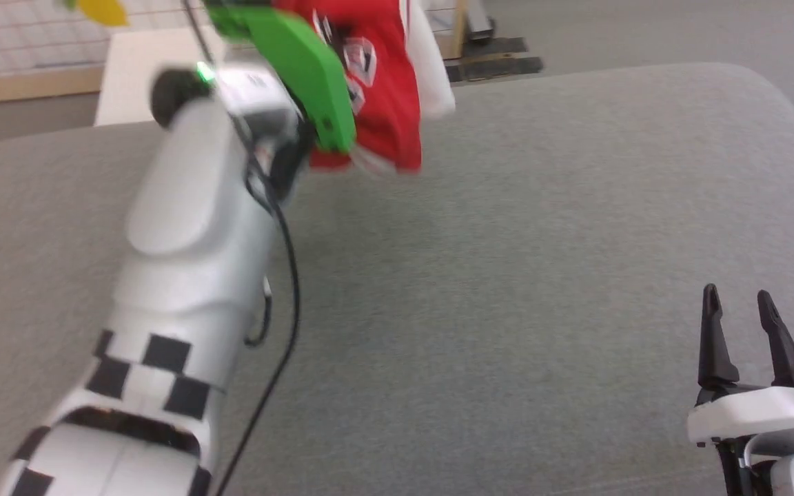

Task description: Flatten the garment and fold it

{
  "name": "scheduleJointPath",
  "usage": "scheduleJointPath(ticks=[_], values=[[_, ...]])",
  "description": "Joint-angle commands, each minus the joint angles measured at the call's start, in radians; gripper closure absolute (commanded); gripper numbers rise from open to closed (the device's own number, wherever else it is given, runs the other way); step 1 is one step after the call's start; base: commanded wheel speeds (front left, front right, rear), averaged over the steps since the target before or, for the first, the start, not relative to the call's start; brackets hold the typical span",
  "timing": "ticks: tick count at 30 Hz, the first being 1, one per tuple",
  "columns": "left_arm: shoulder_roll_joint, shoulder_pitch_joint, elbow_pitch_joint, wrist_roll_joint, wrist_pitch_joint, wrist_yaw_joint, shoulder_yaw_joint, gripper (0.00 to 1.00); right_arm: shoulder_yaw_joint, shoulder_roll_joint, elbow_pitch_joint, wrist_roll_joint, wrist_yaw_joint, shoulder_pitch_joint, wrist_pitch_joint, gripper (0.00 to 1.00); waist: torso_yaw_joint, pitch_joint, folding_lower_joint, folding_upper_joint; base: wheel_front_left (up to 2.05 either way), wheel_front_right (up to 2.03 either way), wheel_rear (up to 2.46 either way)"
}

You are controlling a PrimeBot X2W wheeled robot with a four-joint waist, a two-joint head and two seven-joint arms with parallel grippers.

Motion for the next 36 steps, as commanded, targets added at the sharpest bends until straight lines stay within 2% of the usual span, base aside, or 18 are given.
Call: scheduleJointPath(ticks=[1, 6, 10, 14, 19, 20, 21, 29, 33, 36], values=[[-0.003, 0.040, 0.023, -0.001, -0.001, -0.005, -0.026, 1.00, -0.003, 0.001, -0.002, 0.008, -0.002, 0.015, -0.005, 0.00, -0.059, -0.007, 0.0001, -0.0001, 0.00, 0.00, 0.00], [-0.009, 0.129, 0.122, -0.017, 0.032, -0.006, -0.116, 1.00, -0.008, 0.001, -0.007, 0.016, -0.002, 0.019, -0.005, 0.00, -0.071, 0.016, 0.0001, -0.0001, 0.00, 0.00, 0.00], [-0.010, 0.200, 0.180, -0.051, 0.099, -0.003, -0.215, 1.00, -0.007, 0.001, -0.012, 0.021, -0.002, 0.016, -0.005, 0.00, -0.069, 0.034, 0.0001, -0.0001, 0.00, 0.00, 0.00], [-0.010, 0.259, 0.207, -0.117, 0.186, 0.015, -0.293, 1.00, 0.001, 0.001, -0.010, 0.024, -0.002, 0.007, -0.005, 0.00, -0.057, 0.043, 0.0001, -0.0001, 0.00, 0.00, 0.00], [-0.010, 0.277, 0.190, -0.179, 0.214, 0.041, -0.340, 1.00, 0.010, 0.001, -0.010, 0.028, -0.002, 0.003, -0.005, 0.00, -0.032, 0.043, 0.0001, -0.0001, 0.00, 0.00, 0.00], [-0.010, 0.272, 0.182, -0.189, 0.203, 0.050, -0.343, 0.78, 0.011, 0.001, -0.011, 0.028, -0.002, 0.004, -0.005, 0.00, -0.025, 0.040, 0.0001, -0.0001, 0.00, 0.00, 0.00], [-0.010, 0.268, 0.178, -0.199, 0.200, 0.055, -0.344, 0.00, 0.012, 0.001, -0.012, 0.028, -0.002, 0.005, -0.005, 0.00, -0.019, 0.038, 0.0001, -0.0001, 0.00, 0.00, 0.00], [-0.010, 0.212, 0.071, -0.370, 0.094, 0.081, -0.249, 0.00, 0.003, 0.001, -0.008, 0.028, -0.002, 0.023, -0.005, 0.00, 0.050, -0.004, 0.0001, -0.0001, 0.00, 0.00, 0.00], [0.007, 0.185, 0.022, -0.401, -0.022, 0.086, -0.169, 0.00, 0.001, 0.001, -0.010, 0.030, -0.002, 0.029, -0.005, 0.00, 0.084, -0.021, 0.0001, -0.0001, 0.00, 0.00, 0.00], [0.054, 0.181, -0.010, -0.378, -0.146, 0.100, -0.122, 0.00, 0.003, 0.001, -0.014, 0.033, -0.002, 0.030, -0.005, 0.00, 0.104, -0.031, 0.0001, -0.0001, 0.00, 0.00, 0.00]])
